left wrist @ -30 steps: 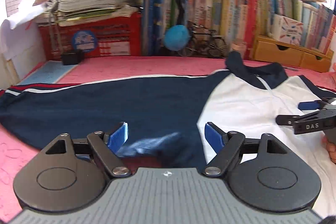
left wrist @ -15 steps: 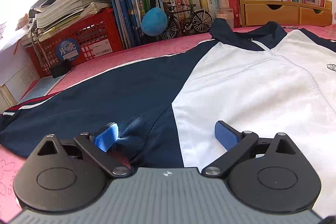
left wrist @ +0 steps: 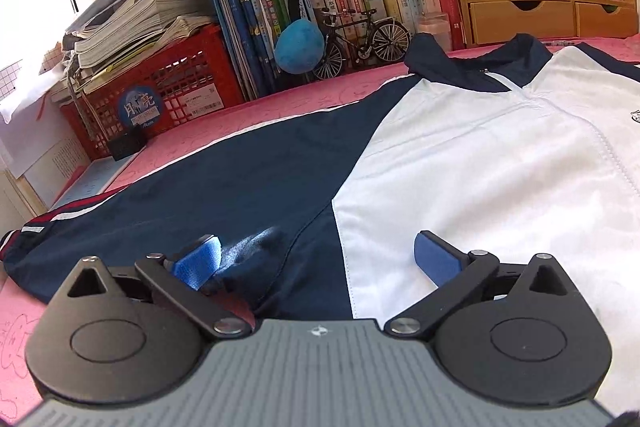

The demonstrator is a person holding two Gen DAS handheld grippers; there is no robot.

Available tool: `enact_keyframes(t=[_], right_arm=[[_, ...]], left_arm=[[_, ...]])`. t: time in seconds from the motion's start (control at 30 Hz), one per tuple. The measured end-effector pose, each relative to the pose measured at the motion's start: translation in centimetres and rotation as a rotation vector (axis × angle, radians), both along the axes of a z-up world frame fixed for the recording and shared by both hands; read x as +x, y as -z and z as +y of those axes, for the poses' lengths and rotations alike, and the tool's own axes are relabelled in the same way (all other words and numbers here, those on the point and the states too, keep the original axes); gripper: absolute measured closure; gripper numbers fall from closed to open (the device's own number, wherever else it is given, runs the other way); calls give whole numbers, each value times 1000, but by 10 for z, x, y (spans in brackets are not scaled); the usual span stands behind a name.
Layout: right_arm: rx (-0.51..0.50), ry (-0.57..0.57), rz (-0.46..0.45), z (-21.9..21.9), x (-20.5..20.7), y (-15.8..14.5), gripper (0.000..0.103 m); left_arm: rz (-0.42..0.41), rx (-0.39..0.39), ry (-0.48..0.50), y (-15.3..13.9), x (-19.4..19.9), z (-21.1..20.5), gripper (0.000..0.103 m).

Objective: Fold clothes

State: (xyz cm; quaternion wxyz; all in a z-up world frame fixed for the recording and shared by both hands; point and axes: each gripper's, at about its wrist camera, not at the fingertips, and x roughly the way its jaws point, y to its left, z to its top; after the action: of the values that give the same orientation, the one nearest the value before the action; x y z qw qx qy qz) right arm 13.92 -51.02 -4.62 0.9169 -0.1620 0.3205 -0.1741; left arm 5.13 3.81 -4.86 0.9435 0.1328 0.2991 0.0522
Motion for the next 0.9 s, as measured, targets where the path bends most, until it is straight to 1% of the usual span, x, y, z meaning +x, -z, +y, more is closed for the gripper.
enact_keyframes(t=[0.07, 0.13, 0.17, 0.2, 0.27, 0.37, 0.43, 0.47, 0.5, 0.53, 0.57, 0.6, 0.63, 0.67, 0.7, 0.77, 0.87, 0.9], right_arm=[[41, 67, -39, -13, -1, -12, 88], [52, 157, -136, -27, -13, -34, 89], [76, 189, -173, -33, -20, -46, 90], [101, 220, -210, -39, -27, -58, 95], [151, 283, -283, -51, -41, -81, 96], [390, 178, -300, -49, -54, -111, 97], [498, 74, -291, -30, -56, -125, 97], [529, 13, -279, -19, -54, -131, 97], [537, -42, -270, -7, -50, -132, 97], [523, -66, -269, 2, -46, -134, 96], [502, -74, -275, 7, -45, -136, 85], [479, -47, -275, 6, -45, -134, 52], [455, -19, -275, 5, -45, -132, 28], [414, 10, -250, 2, -44, -124, 0], [373, 38, -225, -1, -43, -115, 2], [263, 38, -113, -2, -46, -85, 2], [128, 20, 0, 3, -49, -39, 2], [82, 25, 31, 4, -49, -23, 7]], left_arm=[[-5, 16, 0, 0, -1, -2, 0], [-7, 26, 0, 0, -1, -3, 0], [-8, 28, 0, 0, -1, -4, 0], [-8, 28, 1, 0, 0, -3, 0], [-8, 28, 1, 0, 0, -3, 0], [-8, 29, 2, 0, 0, -3, 0], [-8, 27, 1, 0, 0, -3, 0], [-8, 25, 1, 0, 0, -3, 0], [-7, 22, 2, 0, 0, -3, 0], [-7, 20, 1, 0, 0, -2, 0], [-6, 18, 1, 0, -1, -2, 0], [-6, 16, 1, 0, -1, -2, 0], [-5, 15, 1, 0, -1, -2, 0], [-4, 11, 1, -1, 0, -1, 0], [-3, 8, 1, -1, 0, -1, 0], [-1, -2, 1, -1, 0, 0, 0], [3, -15, 1, -1, 0, 2, 0], [3, -13, 1, -1, 0, 2, 0]])
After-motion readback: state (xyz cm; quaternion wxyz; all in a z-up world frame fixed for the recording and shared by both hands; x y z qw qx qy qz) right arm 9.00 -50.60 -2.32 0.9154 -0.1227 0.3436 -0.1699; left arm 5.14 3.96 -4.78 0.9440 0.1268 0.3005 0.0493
